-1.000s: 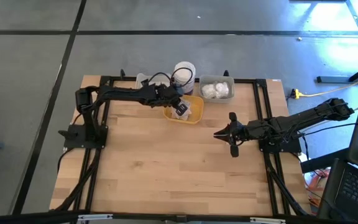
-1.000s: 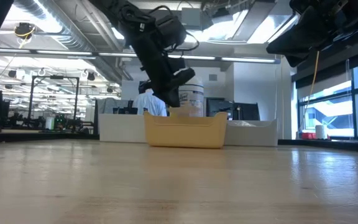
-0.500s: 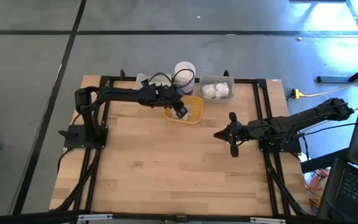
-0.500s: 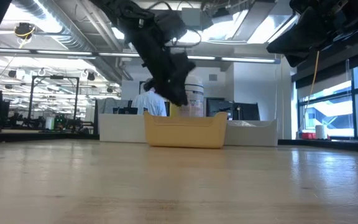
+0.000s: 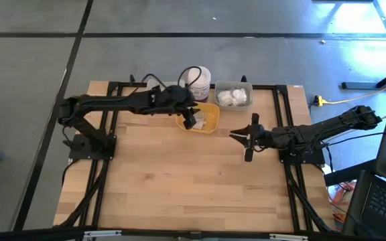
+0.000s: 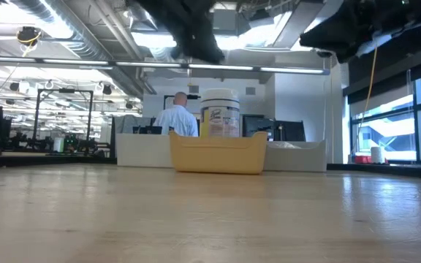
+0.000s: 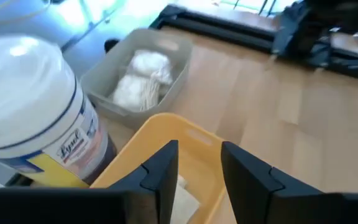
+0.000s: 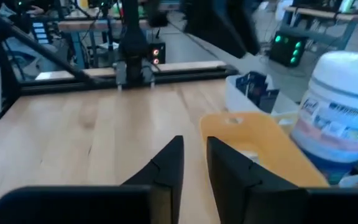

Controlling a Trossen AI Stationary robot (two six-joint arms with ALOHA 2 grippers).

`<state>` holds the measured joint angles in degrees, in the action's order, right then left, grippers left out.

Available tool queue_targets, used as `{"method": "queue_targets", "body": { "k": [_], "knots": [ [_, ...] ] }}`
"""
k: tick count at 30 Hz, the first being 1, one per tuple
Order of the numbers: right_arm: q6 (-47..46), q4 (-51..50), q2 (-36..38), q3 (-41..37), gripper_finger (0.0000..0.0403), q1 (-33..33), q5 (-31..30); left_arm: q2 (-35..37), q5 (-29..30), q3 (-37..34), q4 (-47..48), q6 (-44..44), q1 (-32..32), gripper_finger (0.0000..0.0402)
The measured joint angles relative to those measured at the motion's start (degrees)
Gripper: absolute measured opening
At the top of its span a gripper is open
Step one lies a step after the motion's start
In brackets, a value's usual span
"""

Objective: Pick & Place Travel size toiletries
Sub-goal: Return to Home Position

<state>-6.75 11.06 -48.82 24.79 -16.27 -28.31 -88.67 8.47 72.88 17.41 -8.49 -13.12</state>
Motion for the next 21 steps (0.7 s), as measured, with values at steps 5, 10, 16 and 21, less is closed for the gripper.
{"method": "queue_targets", "body": {
  "k": [5,10,16,21],
  "knots": [
    [1.59,-1.28,0.15,2.39,0.0084,0.02,0.36,5.21,3.04,-0.59,0.51,3.02,3.76,0.0093],
    [0.36,-10.20,0.93,4.61,0.0057,0.64,5.20,12.69,3.66,-7.09,-3.02,5.39,8.31,0.0039],
    [-2.17,-20.12,6.59,4.64,0.0006,0.70,3.96,26.55,6.22,-21.14,-8.24,4.74,11.19,0.0004],
    [-2.11,-21.00,13.09,3.71,0.0024,0.31,5.43,38.29,2.80,-32.09,-16.41,5.09,13.38,0.0002]
  ]
}}
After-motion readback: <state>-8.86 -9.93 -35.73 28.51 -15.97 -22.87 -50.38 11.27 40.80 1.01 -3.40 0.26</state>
